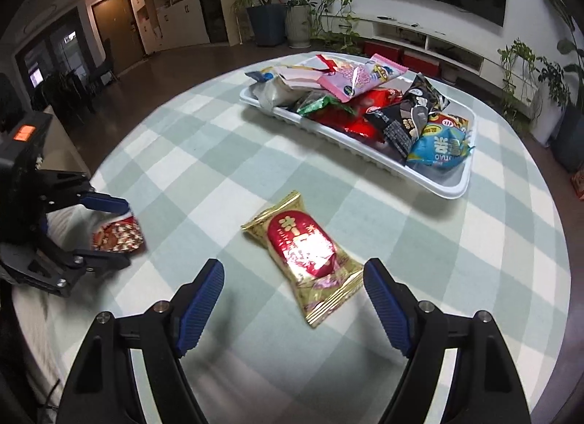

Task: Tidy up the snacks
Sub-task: 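Grasp the red heart-print chocolate with the left gripper while the right approaches the gold wafer packet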

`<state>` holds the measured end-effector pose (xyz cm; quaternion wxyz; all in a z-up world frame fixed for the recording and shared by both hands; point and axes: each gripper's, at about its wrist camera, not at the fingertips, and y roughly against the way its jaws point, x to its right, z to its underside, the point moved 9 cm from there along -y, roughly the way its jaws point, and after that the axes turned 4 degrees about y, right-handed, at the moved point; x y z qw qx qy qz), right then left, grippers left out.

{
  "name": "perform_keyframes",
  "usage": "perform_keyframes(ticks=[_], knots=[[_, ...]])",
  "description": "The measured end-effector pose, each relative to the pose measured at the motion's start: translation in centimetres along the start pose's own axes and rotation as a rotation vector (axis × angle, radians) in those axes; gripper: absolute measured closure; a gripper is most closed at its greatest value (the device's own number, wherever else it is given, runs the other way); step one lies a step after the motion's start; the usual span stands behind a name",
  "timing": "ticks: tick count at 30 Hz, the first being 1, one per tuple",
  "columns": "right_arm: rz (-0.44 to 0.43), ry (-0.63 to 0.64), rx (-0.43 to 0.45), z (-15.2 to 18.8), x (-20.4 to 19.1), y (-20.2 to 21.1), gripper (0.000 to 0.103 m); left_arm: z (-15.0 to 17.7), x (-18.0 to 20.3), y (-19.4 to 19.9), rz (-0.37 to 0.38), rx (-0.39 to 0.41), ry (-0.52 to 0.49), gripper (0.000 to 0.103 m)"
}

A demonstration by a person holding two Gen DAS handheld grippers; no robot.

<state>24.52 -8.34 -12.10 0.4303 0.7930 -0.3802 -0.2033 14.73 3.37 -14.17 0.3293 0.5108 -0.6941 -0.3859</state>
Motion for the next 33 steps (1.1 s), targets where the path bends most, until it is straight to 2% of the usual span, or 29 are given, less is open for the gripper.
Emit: perform_keyframes(ticks=[11, 13, 15, 17, 18, 20, 22, 27, 33], knots=[[0.006, 0.026, -0.034, -0.4, 0.3, -2.4, 0.024, 0.2, 0.2, -0.1, -0.02, -0.001, -0.011, 0.041], [-0.008, 0.016, -0.043, -0.3, 0.3, -2.8, 0.034, 0.2, 0.3, -0.1, -0.022, 0.005, -0.014, 0.041], [-0.008, 0.011, -0.032, -0.3, 0.2, -2.8, 0.039, 0.2, 0.3, -0.1, -0.02, 0.009, -0.014, 0.041], [-0.004, 0.011, -0.027, -0.3, 0.2, -2.7, 0.046, 0.2, 0.5, -0.1, -0.017, 0.015, -0.019, 0.048], [-0.008, 0.007, -0.024, -0.4, 0.1, -2.6, 0.054, 0.1, 0.6, 0.0, -0.013, 0.019, -0.021, 0.051], [-0.016, -0.008, -0.017, -0.4, 0.1, -2.5, 0.054, 0.1, 1.1, 0.0, -0.007, 0.029, -0.033, 0.065], [-0.019, -0.022, -0.01, -0.3, 0.1, -2.4, 0.055, 0.0, 1.4, 0.1, -0.005, 0.035, -0.04, 0.071], [-0.061, -0.075, 0.03, -0.3, -0.3, -1.5, 0.055, -0.1, 1.3, 0.1, 0.003, 0.049, -0.013, 0.08], [-0.107, -0.128, 0.073, -0.7, -0.5, -0.4, 0.055, 0.0, 1.1, 0.4, 0.017, 0.056, 0.009, 0.082]])
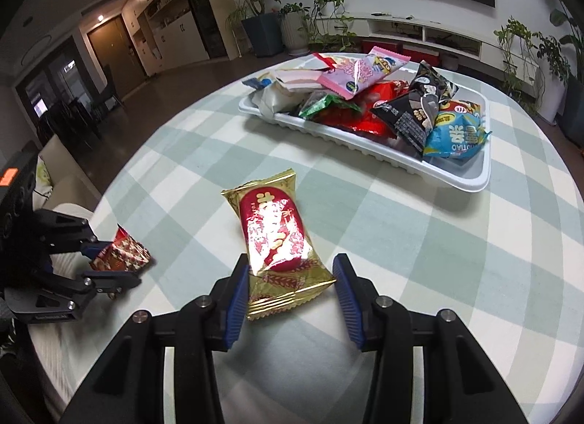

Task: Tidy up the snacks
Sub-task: 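Grasp the red heart-print chocolate with the left gripper while the right approaches the gold wafer packet, then grasp the gold-and-red wafer packet with the right gripper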

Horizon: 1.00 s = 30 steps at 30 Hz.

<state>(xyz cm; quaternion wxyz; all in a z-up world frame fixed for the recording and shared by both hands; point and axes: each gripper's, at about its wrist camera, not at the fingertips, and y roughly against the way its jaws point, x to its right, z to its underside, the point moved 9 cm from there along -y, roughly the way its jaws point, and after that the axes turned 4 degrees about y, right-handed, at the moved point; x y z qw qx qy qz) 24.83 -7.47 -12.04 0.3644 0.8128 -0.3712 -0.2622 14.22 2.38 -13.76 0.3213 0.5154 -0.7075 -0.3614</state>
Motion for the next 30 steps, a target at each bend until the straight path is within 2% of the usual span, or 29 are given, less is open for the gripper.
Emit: perform_keyframes(ticks=[11, 17, 25, 30], knots=[[-0.075, -0.085, 0.063, -0.4, -0.4, 1.7, 0.055, -0.7, 0.1, 0.9, 0.044, 0.03, 0.053, 0.086], [-0.111, -0.128, 0.084, -0.7, -0.3, 2.1, 0.055, -0.9, 0.2, 1.2, 0.042, 0.038, 0.056, 0.086], [-0.066, -0.117, 0.063, -0.4, -0.1, 1.7, 0.055, -0.5, 0.4, 0.6, -0.013, 0.03, 0.014, 0.085], [-0.016, -0.101, 0.029, 0.3, 0.2, 0.8, 0.053, -0.1, 0.4, -0.3, -0.049, -0.003, -0.013, 0.08]])
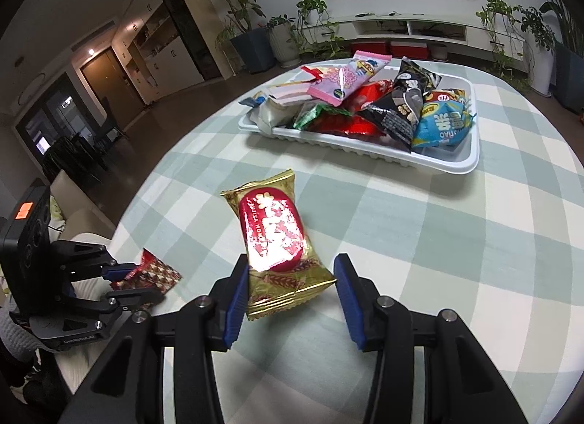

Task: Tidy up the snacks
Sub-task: 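Grasp the gold-and-red wafer packet with the right gripper, then lift both held packets and carry them over the white tray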

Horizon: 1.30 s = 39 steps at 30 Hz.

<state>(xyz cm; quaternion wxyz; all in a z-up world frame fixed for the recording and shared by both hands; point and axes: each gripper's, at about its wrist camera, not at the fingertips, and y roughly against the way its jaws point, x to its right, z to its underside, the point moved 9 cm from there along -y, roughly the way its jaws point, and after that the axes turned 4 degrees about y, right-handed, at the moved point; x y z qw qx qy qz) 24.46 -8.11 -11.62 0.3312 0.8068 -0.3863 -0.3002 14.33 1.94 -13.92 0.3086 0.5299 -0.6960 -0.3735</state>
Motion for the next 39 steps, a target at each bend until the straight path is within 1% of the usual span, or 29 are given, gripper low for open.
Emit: perform_keyframes(ticks=[3, 6, 7, 8, 9, 17, 19, 21, 23, 25, 27, 28, 39], knots=[[0.031, 0.014, -0.011, 0.2, 0.3, -0.4, 0.051, 0.0, 0.0, 0.0, -0.01, 0.008, -0.013, 0.078], [0.035, 0.025, -0.014, 0.2, 0.3, -0.6, 0.05, 0.0, -0.2, 0.0, -0.018, 0.01, -0.012, 0.072], [0.036, 0.034, -0.017, 0.1, 0.2, -0.8, 0.048, 0.0, -0.3, 0.0, -0.023, 0.01, -0.012, 0.063], [0.039, 0.038, -0.018, 0.1, 0.2, -0.8, 0.047, 0.0, -0.4, 0.0, -0.026, 0.01, -0.009, 0.049], [0.047, 0.047, -0.021, 0.0, 0.1, -1.0, 0.045, 0.1, -0.5, -0.1, -0.029, 0.01, -0.008, 0.045], [0.071, 0.129, -0.053, -0.4, -0.9, -2.5, 0.044, 0.1, -0.4, -0.1, -0.026, 0.014, -0.005, 0.045], [0.076, 0.148, -0.061, -0.5, -1.1, -2.9, 0.044, 0.1, -0.5, -0.1, -0.019, 0.015, 0.003, 0.046], [0.078, 0.163, -0.071, -0.5, -1.4, -3.5, 0.044, 0.0, -0.3, -0.1, -0.007, 0.018, 0.001, 0.052], [0.074, 0.171, -0.081, -0.4, -1.7, -3.9, 0.049, 0.0, -0.1, -0.1, -0.002, 0.023, -0.007, 0.063], [0.076, 0.172, -0.079, -0.3, -1.7, -3.7, 0.063, -0.1, 0.1, -0.1, 0.002, 0.028, -0.013, 0.072], [0.053, 0.148, -0.076, -0.3, -1.6, -3.5, 0.067, -0.2, 0.2, -0.1, 0.002, 0.031, -0.014, 0.076], [0.04, 0.134, -0.074, -0.3, -1.5, -3.4, 0.068, -0.3, 0.2, -0.1, 0.003, 0.032, -0.011, 0.08], [-0.087, -0.006, -0.021, -0.5, -1.4, -1.7, 0.069, -0.5, -0.2, 0.5, 0.022, 0.049, 0.027, 0.083]])
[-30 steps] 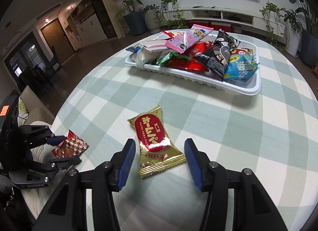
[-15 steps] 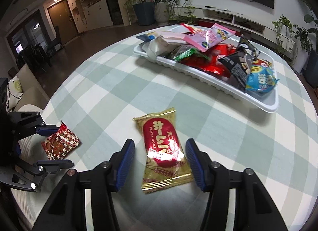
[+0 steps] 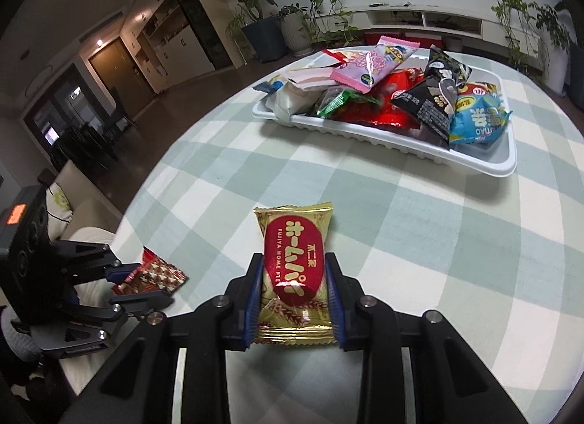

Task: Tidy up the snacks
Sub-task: 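Lift both held packets and carry them over the white tray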

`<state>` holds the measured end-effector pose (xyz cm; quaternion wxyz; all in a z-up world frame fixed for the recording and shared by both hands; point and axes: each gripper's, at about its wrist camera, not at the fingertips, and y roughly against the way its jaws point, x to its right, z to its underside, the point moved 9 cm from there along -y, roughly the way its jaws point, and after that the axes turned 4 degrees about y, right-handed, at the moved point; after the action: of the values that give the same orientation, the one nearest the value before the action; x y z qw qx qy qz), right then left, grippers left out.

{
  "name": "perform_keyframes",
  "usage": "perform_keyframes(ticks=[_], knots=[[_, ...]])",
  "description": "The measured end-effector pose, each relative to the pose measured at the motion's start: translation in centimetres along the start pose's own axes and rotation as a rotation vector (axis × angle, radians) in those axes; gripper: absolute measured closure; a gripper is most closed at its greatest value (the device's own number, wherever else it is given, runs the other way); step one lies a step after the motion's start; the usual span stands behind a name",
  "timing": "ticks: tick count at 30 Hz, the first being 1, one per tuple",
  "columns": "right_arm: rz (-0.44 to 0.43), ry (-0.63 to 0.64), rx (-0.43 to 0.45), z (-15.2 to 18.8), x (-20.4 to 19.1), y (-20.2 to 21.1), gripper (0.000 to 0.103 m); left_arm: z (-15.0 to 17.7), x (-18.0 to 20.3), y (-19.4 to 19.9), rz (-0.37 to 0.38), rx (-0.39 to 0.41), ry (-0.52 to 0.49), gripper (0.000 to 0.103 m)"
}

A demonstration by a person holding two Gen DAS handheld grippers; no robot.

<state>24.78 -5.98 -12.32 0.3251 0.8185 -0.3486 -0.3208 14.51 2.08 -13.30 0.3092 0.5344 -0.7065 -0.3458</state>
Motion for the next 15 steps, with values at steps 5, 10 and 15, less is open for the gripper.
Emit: perform_keyframes(ticks=[5, 10, 15], knots=[[-0.063, -0.064, 0.023, -0.15, -0.01, 0.62, 0.069, -0.14, -0.12, 0.53, 0.012, 0.012, 0.015, 0.087], [-0.085, -0.101, 0.04, -0.15, 0.03, 1.06, 0.069, -0.1, -0.19, 0.67, 0.011, 0.015, 0.018, 0.087], [-0.071, -0.096, 0.032, 0.12, 0.06, 0.93, 0.069, 0.09, -0.3, 0.51, -0.003, 0.011, 0.012, 0.087]])
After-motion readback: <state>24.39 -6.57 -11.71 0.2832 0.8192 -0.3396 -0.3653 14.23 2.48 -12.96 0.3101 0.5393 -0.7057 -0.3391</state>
